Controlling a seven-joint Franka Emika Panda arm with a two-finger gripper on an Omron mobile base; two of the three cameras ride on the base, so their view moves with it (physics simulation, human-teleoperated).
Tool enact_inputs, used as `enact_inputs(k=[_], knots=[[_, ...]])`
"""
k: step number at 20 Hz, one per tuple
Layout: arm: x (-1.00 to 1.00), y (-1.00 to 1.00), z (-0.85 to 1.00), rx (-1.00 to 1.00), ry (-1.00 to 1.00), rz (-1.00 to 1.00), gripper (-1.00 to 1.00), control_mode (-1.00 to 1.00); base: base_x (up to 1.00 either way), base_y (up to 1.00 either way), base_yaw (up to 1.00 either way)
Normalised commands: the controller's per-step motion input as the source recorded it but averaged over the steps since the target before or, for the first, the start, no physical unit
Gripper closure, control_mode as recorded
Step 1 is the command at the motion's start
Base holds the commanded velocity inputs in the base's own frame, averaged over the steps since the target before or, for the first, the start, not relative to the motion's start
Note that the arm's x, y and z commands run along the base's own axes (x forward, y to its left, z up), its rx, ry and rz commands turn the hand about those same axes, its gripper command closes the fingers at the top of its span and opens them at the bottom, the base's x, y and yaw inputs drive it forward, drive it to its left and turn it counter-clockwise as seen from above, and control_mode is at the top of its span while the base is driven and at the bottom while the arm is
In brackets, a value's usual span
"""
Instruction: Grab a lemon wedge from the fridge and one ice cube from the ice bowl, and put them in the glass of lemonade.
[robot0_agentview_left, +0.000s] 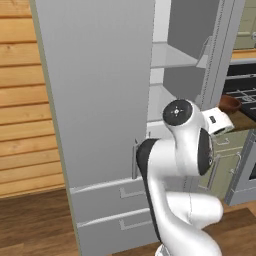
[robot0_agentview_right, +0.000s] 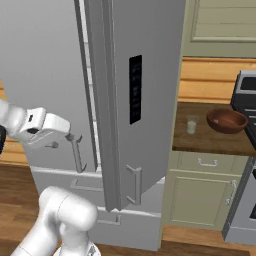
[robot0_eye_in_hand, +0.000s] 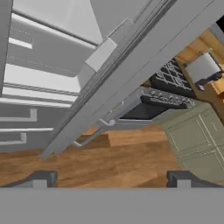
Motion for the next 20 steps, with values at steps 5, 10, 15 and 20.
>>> enact_inputs(k=[5,10,15,20], knots=[[1.0,0.36,0.0,-0.18,0.04,-0.13,-1.0,-1.0,0.0,0.0,0.0],[1.0,0.0,0.0,-0.19,0.17,-0.06,-1.0,-1.0,0.0,0.0,0.0],[0.73,-0.36,-0.02,-0.05,0.12,-0.01,-1.0,-1.0,0.0,0.0,0.0],[0.26,-0.85,-0.07,0.0,0.06,-0.02,-1.0,-1.0,0.0,0.0,0.0]])
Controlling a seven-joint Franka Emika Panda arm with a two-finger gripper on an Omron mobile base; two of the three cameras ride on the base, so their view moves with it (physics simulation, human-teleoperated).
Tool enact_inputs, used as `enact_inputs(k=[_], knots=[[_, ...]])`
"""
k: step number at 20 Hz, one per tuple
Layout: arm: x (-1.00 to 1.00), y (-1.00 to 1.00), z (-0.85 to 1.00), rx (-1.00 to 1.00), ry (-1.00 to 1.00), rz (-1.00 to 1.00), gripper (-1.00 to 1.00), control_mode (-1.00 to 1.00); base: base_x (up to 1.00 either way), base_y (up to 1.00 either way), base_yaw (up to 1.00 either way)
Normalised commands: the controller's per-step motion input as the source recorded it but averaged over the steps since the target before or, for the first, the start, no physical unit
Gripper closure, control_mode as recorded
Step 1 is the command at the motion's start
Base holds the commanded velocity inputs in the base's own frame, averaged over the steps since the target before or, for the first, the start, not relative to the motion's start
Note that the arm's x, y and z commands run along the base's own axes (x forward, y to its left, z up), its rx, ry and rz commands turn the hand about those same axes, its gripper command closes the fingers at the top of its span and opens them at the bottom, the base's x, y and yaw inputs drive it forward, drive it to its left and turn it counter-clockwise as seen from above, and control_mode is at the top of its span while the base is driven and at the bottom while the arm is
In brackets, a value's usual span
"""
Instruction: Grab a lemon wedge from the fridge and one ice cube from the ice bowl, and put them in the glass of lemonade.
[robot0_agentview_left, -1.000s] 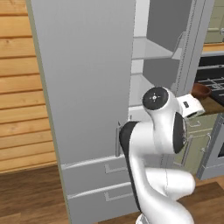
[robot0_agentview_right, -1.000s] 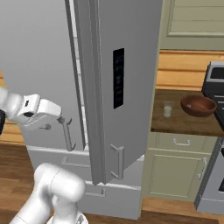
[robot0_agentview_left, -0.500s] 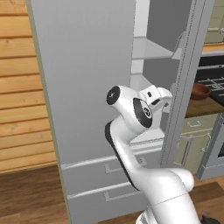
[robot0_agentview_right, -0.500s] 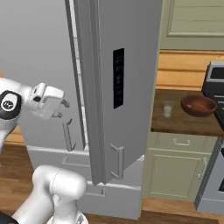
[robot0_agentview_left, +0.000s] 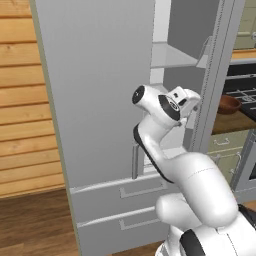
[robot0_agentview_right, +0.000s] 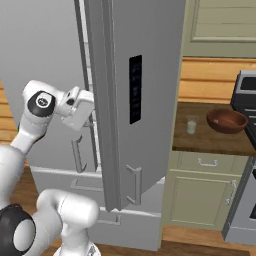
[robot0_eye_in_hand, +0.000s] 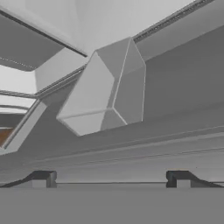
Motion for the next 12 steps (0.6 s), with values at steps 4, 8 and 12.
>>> enact_inputs(k=[4,8,12], knots=[[-0.09,-0.94,0.0,0.0,0.02,-0.1,-1.0,-1.0,0.0,0.0,0.0],[-0.32,-1.0,0.0,0.0,0.0,-0.15,-1.0,-1.0,0.0,0.0,0.0],[-0.3,-1.0,0.0,0.0,0.0,-0.16,-1.0,-1.0,0.0,0.0,0.0]])
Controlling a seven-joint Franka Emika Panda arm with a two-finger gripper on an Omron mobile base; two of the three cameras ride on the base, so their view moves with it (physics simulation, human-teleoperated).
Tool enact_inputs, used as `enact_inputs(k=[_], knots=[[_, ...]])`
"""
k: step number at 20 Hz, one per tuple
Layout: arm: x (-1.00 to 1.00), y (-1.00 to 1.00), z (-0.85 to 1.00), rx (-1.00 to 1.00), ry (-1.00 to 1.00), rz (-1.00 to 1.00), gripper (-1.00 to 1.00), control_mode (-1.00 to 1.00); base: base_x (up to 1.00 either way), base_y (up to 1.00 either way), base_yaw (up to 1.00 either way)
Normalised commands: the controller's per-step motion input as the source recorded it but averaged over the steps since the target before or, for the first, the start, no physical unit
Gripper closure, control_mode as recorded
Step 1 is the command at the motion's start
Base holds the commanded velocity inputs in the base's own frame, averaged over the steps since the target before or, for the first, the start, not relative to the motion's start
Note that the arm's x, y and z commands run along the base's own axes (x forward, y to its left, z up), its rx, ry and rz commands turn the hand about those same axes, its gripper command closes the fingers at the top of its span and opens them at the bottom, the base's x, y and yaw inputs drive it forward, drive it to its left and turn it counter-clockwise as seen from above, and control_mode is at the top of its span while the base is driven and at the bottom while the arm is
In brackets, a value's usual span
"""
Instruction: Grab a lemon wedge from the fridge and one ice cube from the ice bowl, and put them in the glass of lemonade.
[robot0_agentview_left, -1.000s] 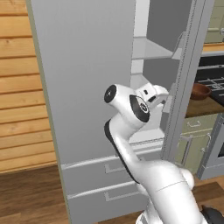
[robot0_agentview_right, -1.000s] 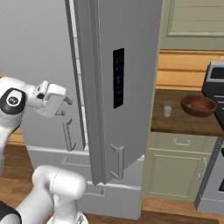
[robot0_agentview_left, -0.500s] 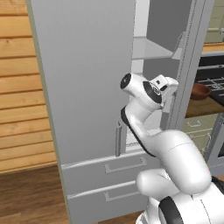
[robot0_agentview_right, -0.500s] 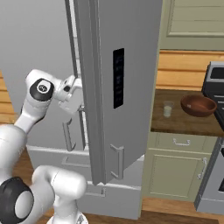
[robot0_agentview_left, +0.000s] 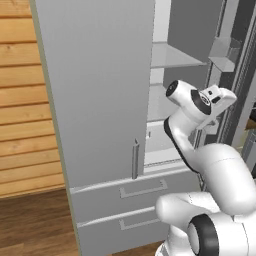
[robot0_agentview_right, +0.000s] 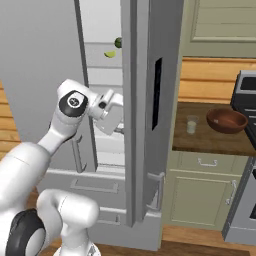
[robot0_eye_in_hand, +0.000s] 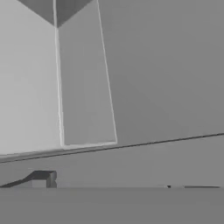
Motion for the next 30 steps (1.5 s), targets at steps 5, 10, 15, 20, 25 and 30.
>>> enact_inputs(k=[5,10,15,20,25,30], knots=[[-0.12,-1.0,0.0,0.0,0.0,-0.12,-1.0,-1.0,0.0,0.0,0.0],[-0.01,-0.96,0.0,0.0,0.01,-0.07,-1.0,-1.0,0.0,0.0,0.0],[0.01,-0.53,0.02,0.0,0.01,-0.02,-1.0,-1.0,0.0,0.0,0.0],[-0.14,0.51,0.39,0.0,-0.06,0.0,-1.0,-1.0,0.0,0.0,0.0],[-0.15,0.95,0.4,0.07,-0.15,0.0,-1.0,-1.0,0.0,0.0,0.0],[-0.07,0.78,0.05,0.35,-0.21,0.0,-1.0,-1.0,0.0,0.0,0.0]])
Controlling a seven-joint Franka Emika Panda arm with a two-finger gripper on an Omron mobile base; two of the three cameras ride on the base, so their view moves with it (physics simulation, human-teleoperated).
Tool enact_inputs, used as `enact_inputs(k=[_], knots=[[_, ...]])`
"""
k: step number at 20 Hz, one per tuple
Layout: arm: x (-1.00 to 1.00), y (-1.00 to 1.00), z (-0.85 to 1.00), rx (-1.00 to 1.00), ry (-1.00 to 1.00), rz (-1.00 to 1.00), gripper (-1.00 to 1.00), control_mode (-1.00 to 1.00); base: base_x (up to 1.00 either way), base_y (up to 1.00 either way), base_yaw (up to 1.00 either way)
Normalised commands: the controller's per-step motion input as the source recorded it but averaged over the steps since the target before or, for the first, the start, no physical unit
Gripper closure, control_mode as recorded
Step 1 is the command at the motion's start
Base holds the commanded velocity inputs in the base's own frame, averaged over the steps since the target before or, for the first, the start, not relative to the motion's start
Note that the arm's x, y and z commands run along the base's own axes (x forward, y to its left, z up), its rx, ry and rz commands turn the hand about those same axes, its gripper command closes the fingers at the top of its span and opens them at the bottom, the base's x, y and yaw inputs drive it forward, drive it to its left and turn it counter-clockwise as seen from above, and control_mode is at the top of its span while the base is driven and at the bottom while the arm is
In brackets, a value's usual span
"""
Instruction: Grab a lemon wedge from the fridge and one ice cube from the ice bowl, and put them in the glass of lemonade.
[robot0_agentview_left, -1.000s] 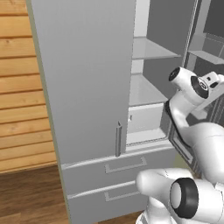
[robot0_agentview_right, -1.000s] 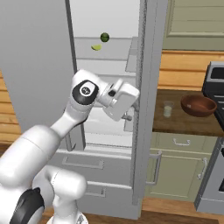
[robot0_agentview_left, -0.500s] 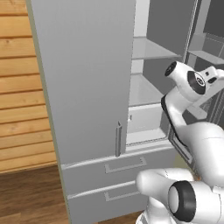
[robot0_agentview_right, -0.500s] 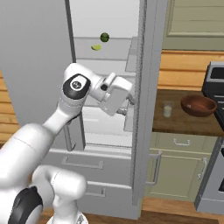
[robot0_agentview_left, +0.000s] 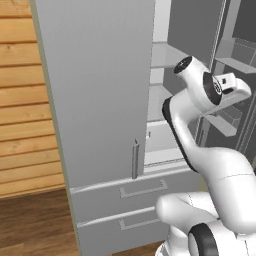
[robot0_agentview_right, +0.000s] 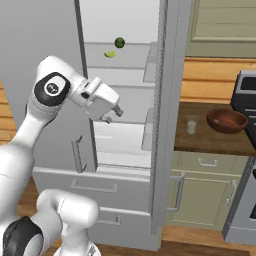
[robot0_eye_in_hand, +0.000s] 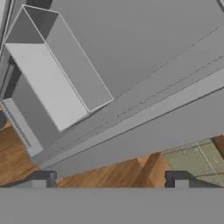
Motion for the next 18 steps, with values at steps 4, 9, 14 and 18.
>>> enact_inputs(k=[4,9,14,18], knots=[[-0.01,0.75,-0.06,0.52,-0.21,0.02,-1.0,-1.0,0.0,0.0,0.0],[-0.01,0.94,-0.48,0.46,-0.07,0.22,-1.0,-1.0,0.0,0.0,0.0],[-0.01,1.0,-0.8,0.19,0.0,0.39,-1.0,-1.0,0.0,0.0,0.0],[0.0,0.76,-0.49,0.07,0.0,0.36,-1.0,-1.0,0.0,0.0,0.0]])
